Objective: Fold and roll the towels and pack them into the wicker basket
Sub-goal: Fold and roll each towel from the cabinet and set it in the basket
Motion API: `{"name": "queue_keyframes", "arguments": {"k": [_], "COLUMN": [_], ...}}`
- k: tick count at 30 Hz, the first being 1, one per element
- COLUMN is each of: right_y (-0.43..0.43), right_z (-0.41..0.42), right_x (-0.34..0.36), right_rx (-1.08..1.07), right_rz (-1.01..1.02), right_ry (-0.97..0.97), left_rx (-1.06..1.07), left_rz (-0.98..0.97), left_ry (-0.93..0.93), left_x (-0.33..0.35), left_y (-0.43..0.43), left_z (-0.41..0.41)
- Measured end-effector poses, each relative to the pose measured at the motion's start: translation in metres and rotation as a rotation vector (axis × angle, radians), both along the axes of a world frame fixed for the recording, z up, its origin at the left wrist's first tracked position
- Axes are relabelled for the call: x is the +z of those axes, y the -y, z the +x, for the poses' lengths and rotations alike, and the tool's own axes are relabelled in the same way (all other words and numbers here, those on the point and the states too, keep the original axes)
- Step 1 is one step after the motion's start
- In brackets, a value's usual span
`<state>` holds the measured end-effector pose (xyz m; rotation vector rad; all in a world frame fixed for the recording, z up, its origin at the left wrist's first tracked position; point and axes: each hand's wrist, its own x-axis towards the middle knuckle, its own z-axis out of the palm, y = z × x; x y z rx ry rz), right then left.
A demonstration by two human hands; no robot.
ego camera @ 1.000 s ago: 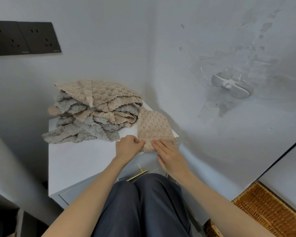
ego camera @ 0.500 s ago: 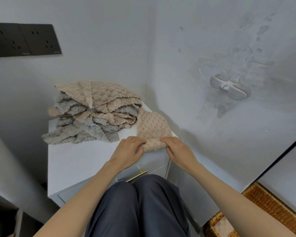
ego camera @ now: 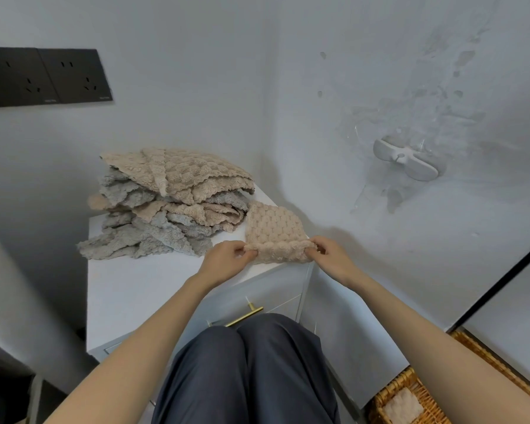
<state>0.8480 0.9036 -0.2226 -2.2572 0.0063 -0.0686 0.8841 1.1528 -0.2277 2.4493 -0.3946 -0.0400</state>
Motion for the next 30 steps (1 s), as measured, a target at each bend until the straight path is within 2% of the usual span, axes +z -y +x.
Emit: {"name": "queue_keyframes", "arguments": {"k": [7,11,18,21,24,27,30], "right_y": [-0.010,-0.017,-0.031,-0.038,-0.058,-0.079,-0.078], "right_z": [0.012,0.017,0.013,0.010,0.007,0.006,0.005], "right_x": [0.000,-0.007,-0.008,-0.001,-0.003,-0.017,-0.031], "right_rx": [-0.201,-0.287,-0.371,-0.280,-0.008,0.156,0.183], "right_rz": [0.062,-0.124,-0.414,-0.557,-0.505,-0.571,-0.629], "right_ry": [-0.128,-0.121,0.100,0.354,0.509,0.428,0.371], "left_rx": [0.163,0.231,0.307,0.316,0.312,0.307,0.313], "left_rz": [-0.042,0.031,0.091,0.105,0.141,0.174,0.198], "left_ry": [-0.033,-0.043,-0.071,-0.054,-0.046,-0.056,-0.065], "left_x": [0.002,-0.001,-0.007,-0.010,-0.010,-0.009,-0.010], "left_y": [0.015,0.018,0.019,0.021,0.023,0.022,0.023], "left_z": [0.006,0.007,0.013,0.013,0.013,0.015,0.015]}}
